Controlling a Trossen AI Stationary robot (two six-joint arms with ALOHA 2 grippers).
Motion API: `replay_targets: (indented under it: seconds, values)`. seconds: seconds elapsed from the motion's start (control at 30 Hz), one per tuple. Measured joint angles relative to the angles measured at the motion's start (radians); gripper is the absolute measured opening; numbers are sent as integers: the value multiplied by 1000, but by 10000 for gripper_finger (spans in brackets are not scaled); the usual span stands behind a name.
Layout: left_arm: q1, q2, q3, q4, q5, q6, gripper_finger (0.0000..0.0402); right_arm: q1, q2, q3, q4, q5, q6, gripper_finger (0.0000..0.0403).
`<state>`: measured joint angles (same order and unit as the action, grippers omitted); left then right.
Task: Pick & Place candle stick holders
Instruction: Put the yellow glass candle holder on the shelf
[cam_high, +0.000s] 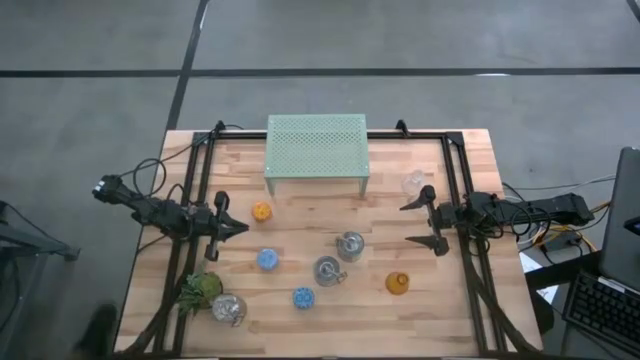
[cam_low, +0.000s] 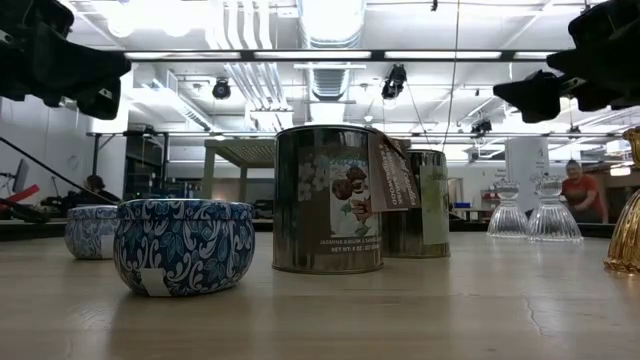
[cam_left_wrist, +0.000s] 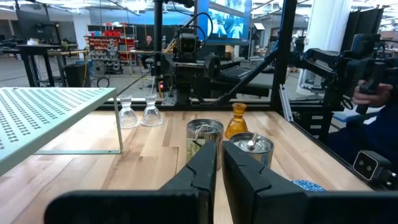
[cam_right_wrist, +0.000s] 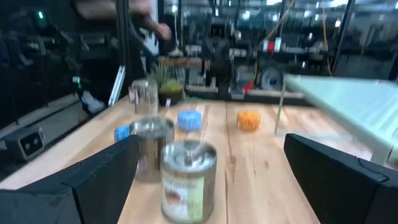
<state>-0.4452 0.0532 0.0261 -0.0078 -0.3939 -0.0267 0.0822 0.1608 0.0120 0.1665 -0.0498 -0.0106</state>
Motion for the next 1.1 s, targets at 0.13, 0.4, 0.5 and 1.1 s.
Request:
replay_targets:
  seconds: [0.13,0.4,0.5,1.1]
  values:
    - [0,0,0,0,0,0,30,0,0,0,75,-8,92,391]
    - [0,0,0,0,0,0,30,0,6,0,106,-150,322,391]
    - [0,0,0,0,0,0,30,2,6,0,111,-279,345,391]
    - [0,0,-1,15,0,0,30,110,70,0,-13,-373,427,391]
